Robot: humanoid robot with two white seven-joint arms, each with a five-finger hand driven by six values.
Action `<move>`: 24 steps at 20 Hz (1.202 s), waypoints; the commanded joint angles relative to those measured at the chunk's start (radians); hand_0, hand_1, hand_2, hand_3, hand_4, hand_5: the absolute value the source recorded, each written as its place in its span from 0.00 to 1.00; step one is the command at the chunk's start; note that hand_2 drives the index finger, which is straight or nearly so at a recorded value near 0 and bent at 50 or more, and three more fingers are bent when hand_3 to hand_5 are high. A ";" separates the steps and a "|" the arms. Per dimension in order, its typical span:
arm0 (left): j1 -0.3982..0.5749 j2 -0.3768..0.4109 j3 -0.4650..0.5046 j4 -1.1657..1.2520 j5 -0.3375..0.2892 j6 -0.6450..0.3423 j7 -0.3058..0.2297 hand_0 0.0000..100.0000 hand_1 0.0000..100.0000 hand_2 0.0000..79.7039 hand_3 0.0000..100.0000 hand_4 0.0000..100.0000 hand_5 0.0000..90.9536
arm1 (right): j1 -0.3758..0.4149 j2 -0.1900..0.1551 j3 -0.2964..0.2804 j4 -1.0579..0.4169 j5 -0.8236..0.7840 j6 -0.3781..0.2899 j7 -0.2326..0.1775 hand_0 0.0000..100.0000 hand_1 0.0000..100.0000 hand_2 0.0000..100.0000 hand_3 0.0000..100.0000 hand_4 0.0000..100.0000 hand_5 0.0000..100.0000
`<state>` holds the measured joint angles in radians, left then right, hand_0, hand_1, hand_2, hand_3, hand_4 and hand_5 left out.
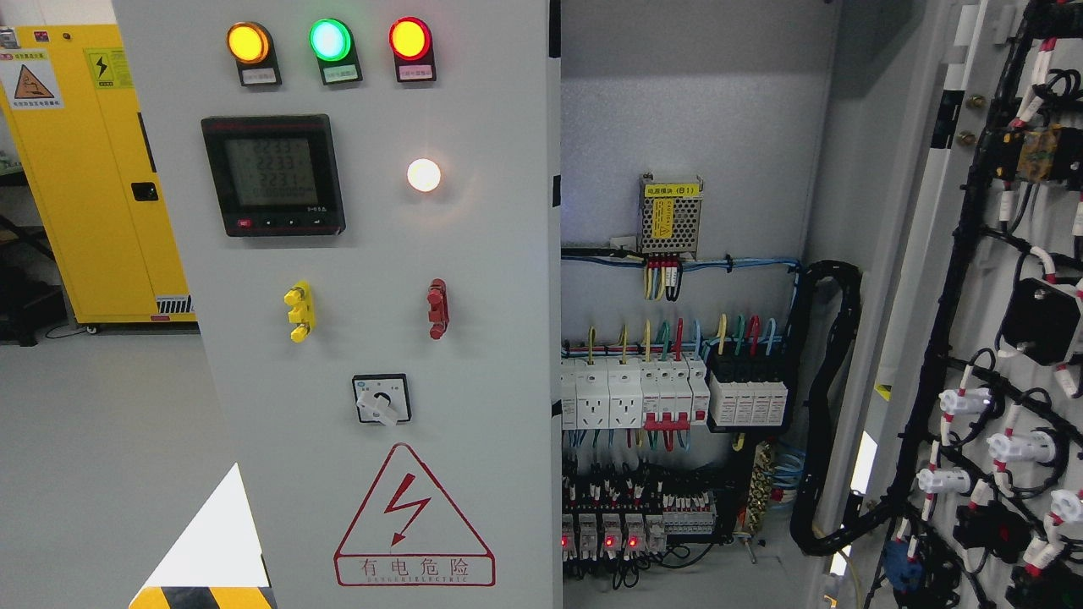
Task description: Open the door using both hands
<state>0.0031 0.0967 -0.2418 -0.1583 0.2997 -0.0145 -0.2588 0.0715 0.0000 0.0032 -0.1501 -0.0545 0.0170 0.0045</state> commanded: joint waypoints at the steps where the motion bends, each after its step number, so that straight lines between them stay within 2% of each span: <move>1: 0.018 -0.014 0.016 0.189 0.001 0.001 0.013 0.00 0.00 0.00 0.00 0.00 0.00 | 0.130 -0.038 0.082 -0.358 -0.001 -0.047 -0.001 0.20 0.12 0.00 0.00 0.00 0.00; 3: 0.018 -0.014 0.018 0.189 0.001 -0.001 0.012 0.00 0.00 0.00 0.00 0.00 0.00 | 0.232 -0.084 0.112 -0.602 -0.005 -0.098 0.000 0.20 0.12 0.00 0.00 0.00 0.00; 4: 0.018 -0.014 0.018 0.187 0.001 -0.002 0.012 0.00 0.00 0.00 0.00 0.00 0.00 | 0.269 -0.098 0.115 -0.729 -0.005 -0.101 -0.001 0.20 0.12 0.00 0.00 0.00 0.00; 9: 0.018 -0.014 0.018 0.186 0.001 -0.036 0.012 0.00 0.00 0.00 0.00 0.00 0.00 | 0.418 -0.101 0.168 -1.297 -0.007 -0.098 -0.001 0.20 0.12 0.00 0.00 0.00 0.00; 13: 0.018 -0.020 0.016 0.186 0.001 -0.070 0.013 0.00 0.00 0.00 0.00 0.00 0.00 | 0.453 -0.124 0.253 -1.670 -0.007 -0.101 -0.001 0.20 0.12 0.00 0.00 0.00 0.00; 15: 0.018 -0.020 0.016 0.184 0.001 -0.073 0.013 0.00 0.00 0.00 0.00 0.00 0.00 | 0.461 -0.124 0.287 -1.826 -0.008 -0.106 0.000 0.20 0.12 0.00 0.00 0.00 0.00; 18: 0.018 -0.020 0.016 0.180 0.001 -0.074 0.009 0.00 0.00 0.00 0.00 0.00 0.00 | 0.421 -0.121 0.320 -1.937 -0.014 -0.129 0.000 0.20 0.12 0.00 0.00 0.00 0.00; 21: 0.017 -0.020 0.016 0.177 0.001 -0.074 0.009 0.00 0.00 0.00 0.00 0.00 0.00 | 0.349 -0.115 0.346 -1.938 -0.016 -0.245 0.000 0.20 0.12 0.00 0.00 0.00 0.00; 24: 0.009 -0.020 0.013 0.177 -0.008 -0.074 0.009 0.00 0.00 0.00 0.00 0.00 0.00 | 0.288 -0.115 0.356 -1.938 -0.016 -0.317 0.000 0.20 0.12 0.00 0.00 0.00 0.00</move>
<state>0.0000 0.0799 -0.2274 -0.0179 0.2992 -0.0882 -0.2459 0.4327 -0.0998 0.2530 -1.6435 -0.0679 -0.2403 -0.0012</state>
